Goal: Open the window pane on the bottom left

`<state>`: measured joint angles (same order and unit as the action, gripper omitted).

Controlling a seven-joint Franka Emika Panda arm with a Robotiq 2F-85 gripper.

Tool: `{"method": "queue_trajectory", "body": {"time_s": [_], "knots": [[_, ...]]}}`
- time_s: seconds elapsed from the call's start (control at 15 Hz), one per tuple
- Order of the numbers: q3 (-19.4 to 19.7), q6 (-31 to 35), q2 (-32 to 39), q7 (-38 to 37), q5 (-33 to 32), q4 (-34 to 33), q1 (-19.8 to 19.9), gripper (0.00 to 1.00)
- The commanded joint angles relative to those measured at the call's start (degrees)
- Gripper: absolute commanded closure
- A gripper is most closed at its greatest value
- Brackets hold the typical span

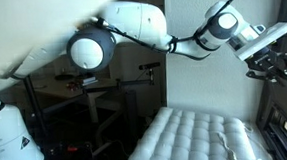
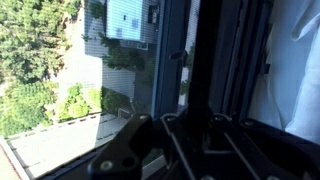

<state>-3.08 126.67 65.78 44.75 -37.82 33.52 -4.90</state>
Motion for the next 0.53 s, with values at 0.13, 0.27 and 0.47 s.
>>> {"method": "queue_trajectory", "body": {"time_s": [0.13, 0.27, 0.47], "knots": [[0.0, 0.9, -1.2, 1.7, -1.1, 2.5, 0.0, 0.99], [0.4, 0.9, -1.0, 1.6, -1.6, 2.4, -0.1, 0.99], [0.7, 1.1, -0.9, 1.6, -2.0, 2.4, -0.3, 0.87]]}}
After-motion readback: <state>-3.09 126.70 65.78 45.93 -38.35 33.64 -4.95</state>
